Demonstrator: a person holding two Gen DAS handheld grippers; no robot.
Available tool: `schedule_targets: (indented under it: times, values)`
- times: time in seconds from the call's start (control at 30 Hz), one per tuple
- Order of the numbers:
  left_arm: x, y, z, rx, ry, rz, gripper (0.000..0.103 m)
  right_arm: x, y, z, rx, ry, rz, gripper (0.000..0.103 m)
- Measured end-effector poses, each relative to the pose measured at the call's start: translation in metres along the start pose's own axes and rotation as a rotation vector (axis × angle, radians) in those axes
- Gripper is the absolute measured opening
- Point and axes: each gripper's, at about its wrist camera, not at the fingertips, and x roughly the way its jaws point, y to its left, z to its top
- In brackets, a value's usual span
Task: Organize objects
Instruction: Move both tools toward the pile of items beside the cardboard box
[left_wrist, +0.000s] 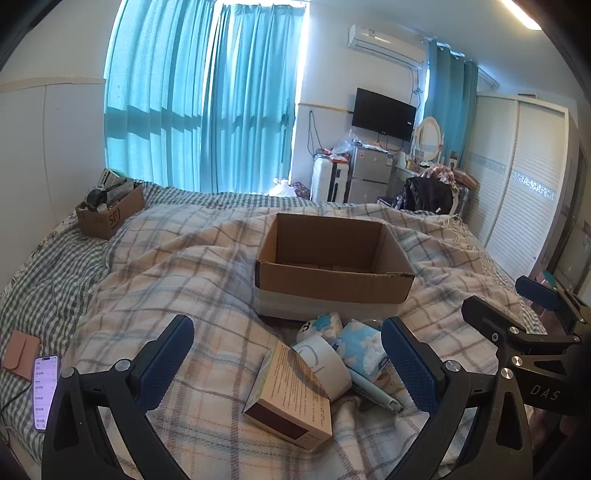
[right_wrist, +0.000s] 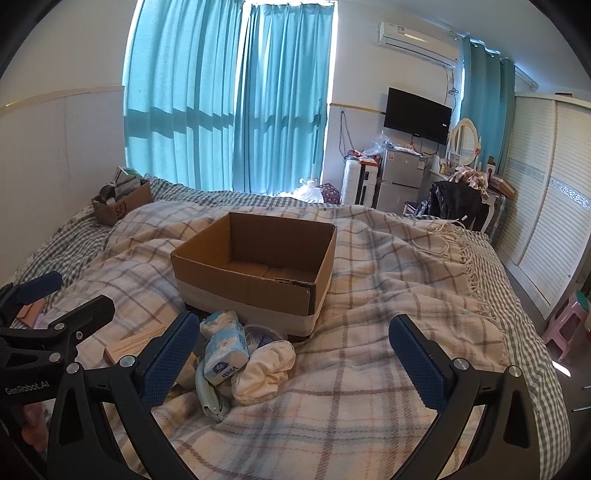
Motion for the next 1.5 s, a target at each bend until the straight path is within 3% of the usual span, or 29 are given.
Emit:
schedule_targets:
  times: [0.67, 1.27, 1.5]
  values:
    - [0.010, 0.000, -0.004, -0.003, 0.036, -0.008, 0.103, -0.004, -0.009, -0.001, 0.007, 0.003, 0.012, 0.103]
    - [-0.001, -0.008, -0.007, 0.046, 0.060, -0.021, 0.103, -0.018, -0.016, -0.003, 0.014, -0.011, 0.022, 0.103]
    - [0.006, 0.001, -0.018, 0.076, 0.085, 0.005, 0.103, -0.013, -0.013, -0.006, 0.007, 0.003, 0.022, 0.103]
